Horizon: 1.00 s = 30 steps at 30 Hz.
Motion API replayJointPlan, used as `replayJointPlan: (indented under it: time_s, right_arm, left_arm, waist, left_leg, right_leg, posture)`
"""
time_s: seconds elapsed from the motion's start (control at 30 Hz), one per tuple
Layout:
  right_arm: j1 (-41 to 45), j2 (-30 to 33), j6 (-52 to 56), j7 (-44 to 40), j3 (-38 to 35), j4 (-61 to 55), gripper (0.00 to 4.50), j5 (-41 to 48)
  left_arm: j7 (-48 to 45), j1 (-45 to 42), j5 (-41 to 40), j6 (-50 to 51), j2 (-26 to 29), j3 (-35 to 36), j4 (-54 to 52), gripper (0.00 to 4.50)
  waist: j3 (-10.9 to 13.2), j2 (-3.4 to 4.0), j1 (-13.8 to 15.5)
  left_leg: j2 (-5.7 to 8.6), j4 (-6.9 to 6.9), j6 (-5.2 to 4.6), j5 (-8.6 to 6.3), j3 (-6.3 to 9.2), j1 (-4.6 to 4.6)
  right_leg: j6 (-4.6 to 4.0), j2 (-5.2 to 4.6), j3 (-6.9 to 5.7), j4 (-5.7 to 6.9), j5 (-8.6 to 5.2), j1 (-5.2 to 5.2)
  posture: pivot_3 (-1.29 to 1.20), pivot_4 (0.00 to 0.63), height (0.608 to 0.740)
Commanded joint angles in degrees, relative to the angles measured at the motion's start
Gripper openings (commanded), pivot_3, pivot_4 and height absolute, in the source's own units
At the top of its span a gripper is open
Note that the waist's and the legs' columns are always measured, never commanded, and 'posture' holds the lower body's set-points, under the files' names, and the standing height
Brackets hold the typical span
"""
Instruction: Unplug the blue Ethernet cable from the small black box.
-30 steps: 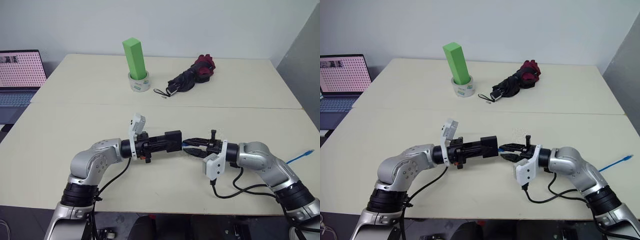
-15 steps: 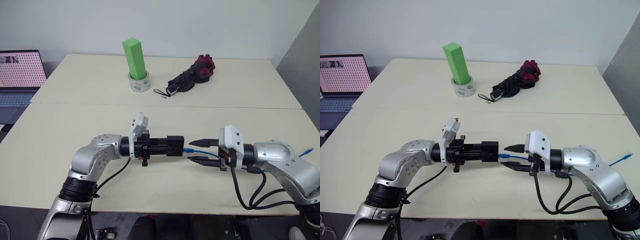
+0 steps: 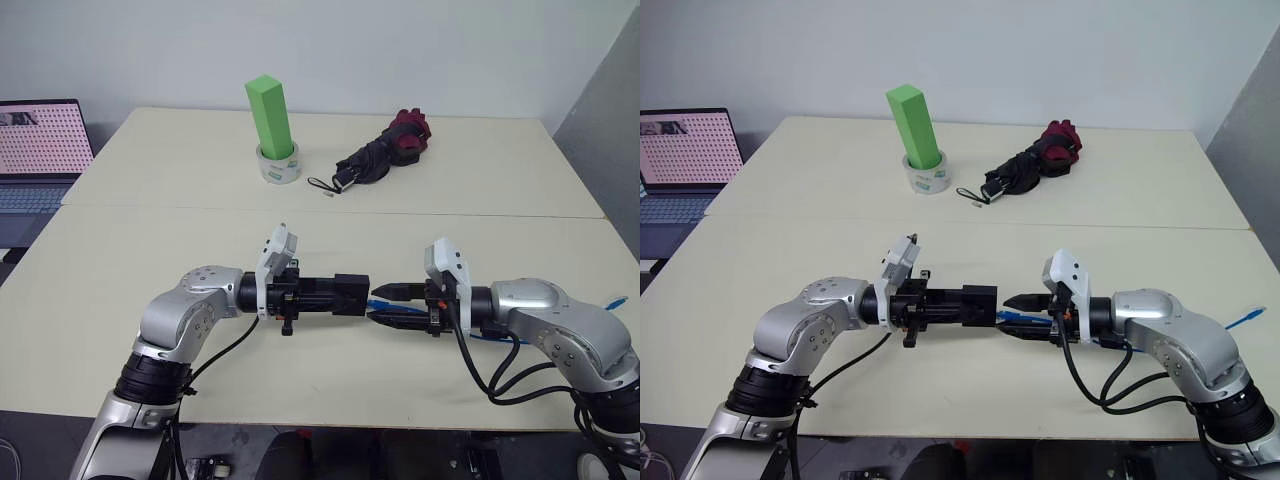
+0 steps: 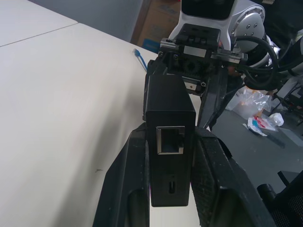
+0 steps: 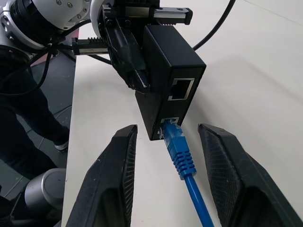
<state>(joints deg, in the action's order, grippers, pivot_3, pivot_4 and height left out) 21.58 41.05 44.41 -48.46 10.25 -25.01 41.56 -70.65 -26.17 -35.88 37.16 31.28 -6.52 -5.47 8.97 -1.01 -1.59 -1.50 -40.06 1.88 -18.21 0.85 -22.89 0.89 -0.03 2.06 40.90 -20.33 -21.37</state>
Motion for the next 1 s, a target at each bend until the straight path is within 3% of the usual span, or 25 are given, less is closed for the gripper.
replayJointPlan:
  time_s: [0.03, 0.13, 0.37, 0.67, 1.0]
  right_arm:
    - [0.95, -0.35, 0.27, -1.05, -1.59, -0.50, 2.15, 0.47]
    - [1.07, -0.19, 0.26, -1.65, -1.19, -0.27, 1.69, -0.15]
    - [1.55, -0.18, 0.90, -2.94, -1.01, -0.09, 0.11, -0.32]
    - [2.94, -0.24, 2.38, -5.36, -0.68, 0.44, 0.09, -0.62]
    - [1.88, 3.95, 1.73, -9.69, -0.28, 1.47, 0.09, -3.52]
  left_arm:
    - [-0.21, -0.14, -0.36, -0.75, 0.45, 0.26, -2.75, 0.79]
    - [-0.16, 0.01, -0.43, -0.73, 0.35, 0.27, -3.00, 0.79]
    - [-1.64, 0.59, 0.34, -1.78, 1.02, -0.91, -4.08, 0.79]
    - [-4.58, 1.37, 1.32, -4.07, 2.60, -2.75, -5.34, 0.79]
    - [-5.85, 2.93, 8.76, -13.06, 5.46, -4.91, -1.47, 0.78]
  waist:
    - [0.00, 0.00, 0.00]
    - [0.00, 0.00, 0.00]
    - [0.00, 0.00, 0.00]
    - [0.00, 0.00, -0.01]
    - [0.01, 0.00, 0.01]
  left_leg:
    - [0.00, 0.00, 0.00, 0.00, 0.00, 0.00]
    - [0.00, 0.00, 0.00, 0.00, 0.00, 0.00]
    - [0.00, 0.00, 0.00, 0.00, 0.00, 0.00]
    - [0.00, 0.01, -0.01, 0.00, 0.00, 0.00]
    - [0.00, 0.01, -0.01, -0.01, 0.00, 0.00]
  right_leg:
    - [0.00, 0.00, 0.00, 0.00, 0.00, 0.00]
    - [0.00, 0.00, -0.01, 0.00, 0.00, 0.00]
    - [0.00, 0.00, 0.00, 0.00, 0.00, -0.01]
    - [0.00, 0.00, 0.00, -0.02, 0.00, -0.01]
    - [0.00, 0.00, 0.00, -0.03, 0.00, -0.01]
  posture:
    - [0.00, 0.150, 0.740]
    - [0.00, 0.150, 0.740]
    - [0.00, 0.150, 0.740]
    - [0.00, 0.150, 0.740]
    - [0.00, 0.150, 0.740]
